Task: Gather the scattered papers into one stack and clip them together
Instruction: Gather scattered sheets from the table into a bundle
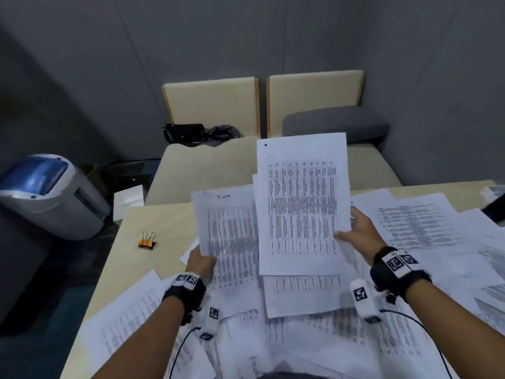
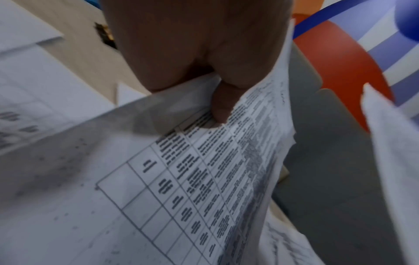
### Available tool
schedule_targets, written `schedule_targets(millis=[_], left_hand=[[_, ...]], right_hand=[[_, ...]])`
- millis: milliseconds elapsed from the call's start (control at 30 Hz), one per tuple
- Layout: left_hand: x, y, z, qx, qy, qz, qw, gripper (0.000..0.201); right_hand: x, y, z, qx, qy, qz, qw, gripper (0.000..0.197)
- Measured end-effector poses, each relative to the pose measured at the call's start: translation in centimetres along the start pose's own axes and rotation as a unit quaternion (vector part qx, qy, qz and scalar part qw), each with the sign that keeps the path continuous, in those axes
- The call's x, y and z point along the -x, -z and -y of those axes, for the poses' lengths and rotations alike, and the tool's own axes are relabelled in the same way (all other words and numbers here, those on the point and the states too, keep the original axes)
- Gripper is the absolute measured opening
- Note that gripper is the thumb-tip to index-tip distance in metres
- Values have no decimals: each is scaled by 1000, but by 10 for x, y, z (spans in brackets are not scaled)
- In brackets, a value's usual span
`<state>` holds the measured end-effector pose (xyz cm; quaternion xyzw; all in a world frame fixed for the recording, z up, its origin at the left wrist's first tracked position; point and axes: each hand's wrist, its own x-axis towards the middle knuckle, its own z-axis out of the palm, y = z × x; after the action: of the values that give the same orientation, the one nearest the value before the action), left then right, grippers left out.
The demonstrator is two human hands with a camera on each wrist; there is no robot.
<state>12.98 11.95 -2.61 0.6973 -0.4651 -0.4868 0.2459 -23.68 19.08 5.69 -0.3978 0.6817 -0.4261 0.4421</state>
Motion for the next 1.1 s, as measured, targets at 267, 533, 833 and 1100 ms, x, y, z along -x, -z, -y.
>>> schedule_targets(millis=[267, 533, 833, 1100], left_hand=[[35, -36, -56, 119, -64, 100, 986, 18], [58, -65, -62, 280, -68, 150, 946, 76], [64, -55, -137, 204, -219, 56, 952, 26], [60, -46, -131, 171, -253, 115, 945, 35]], right_hand=[[4, -31, -32, -56, -119, 1, 991, 20], [5, -54, -35, -105, -102, -66, 987, 27], [2, -41, 43, -119, 51, -5, 992, 40], [0, -40, 49, -127, 78, -3, 989, 36]])
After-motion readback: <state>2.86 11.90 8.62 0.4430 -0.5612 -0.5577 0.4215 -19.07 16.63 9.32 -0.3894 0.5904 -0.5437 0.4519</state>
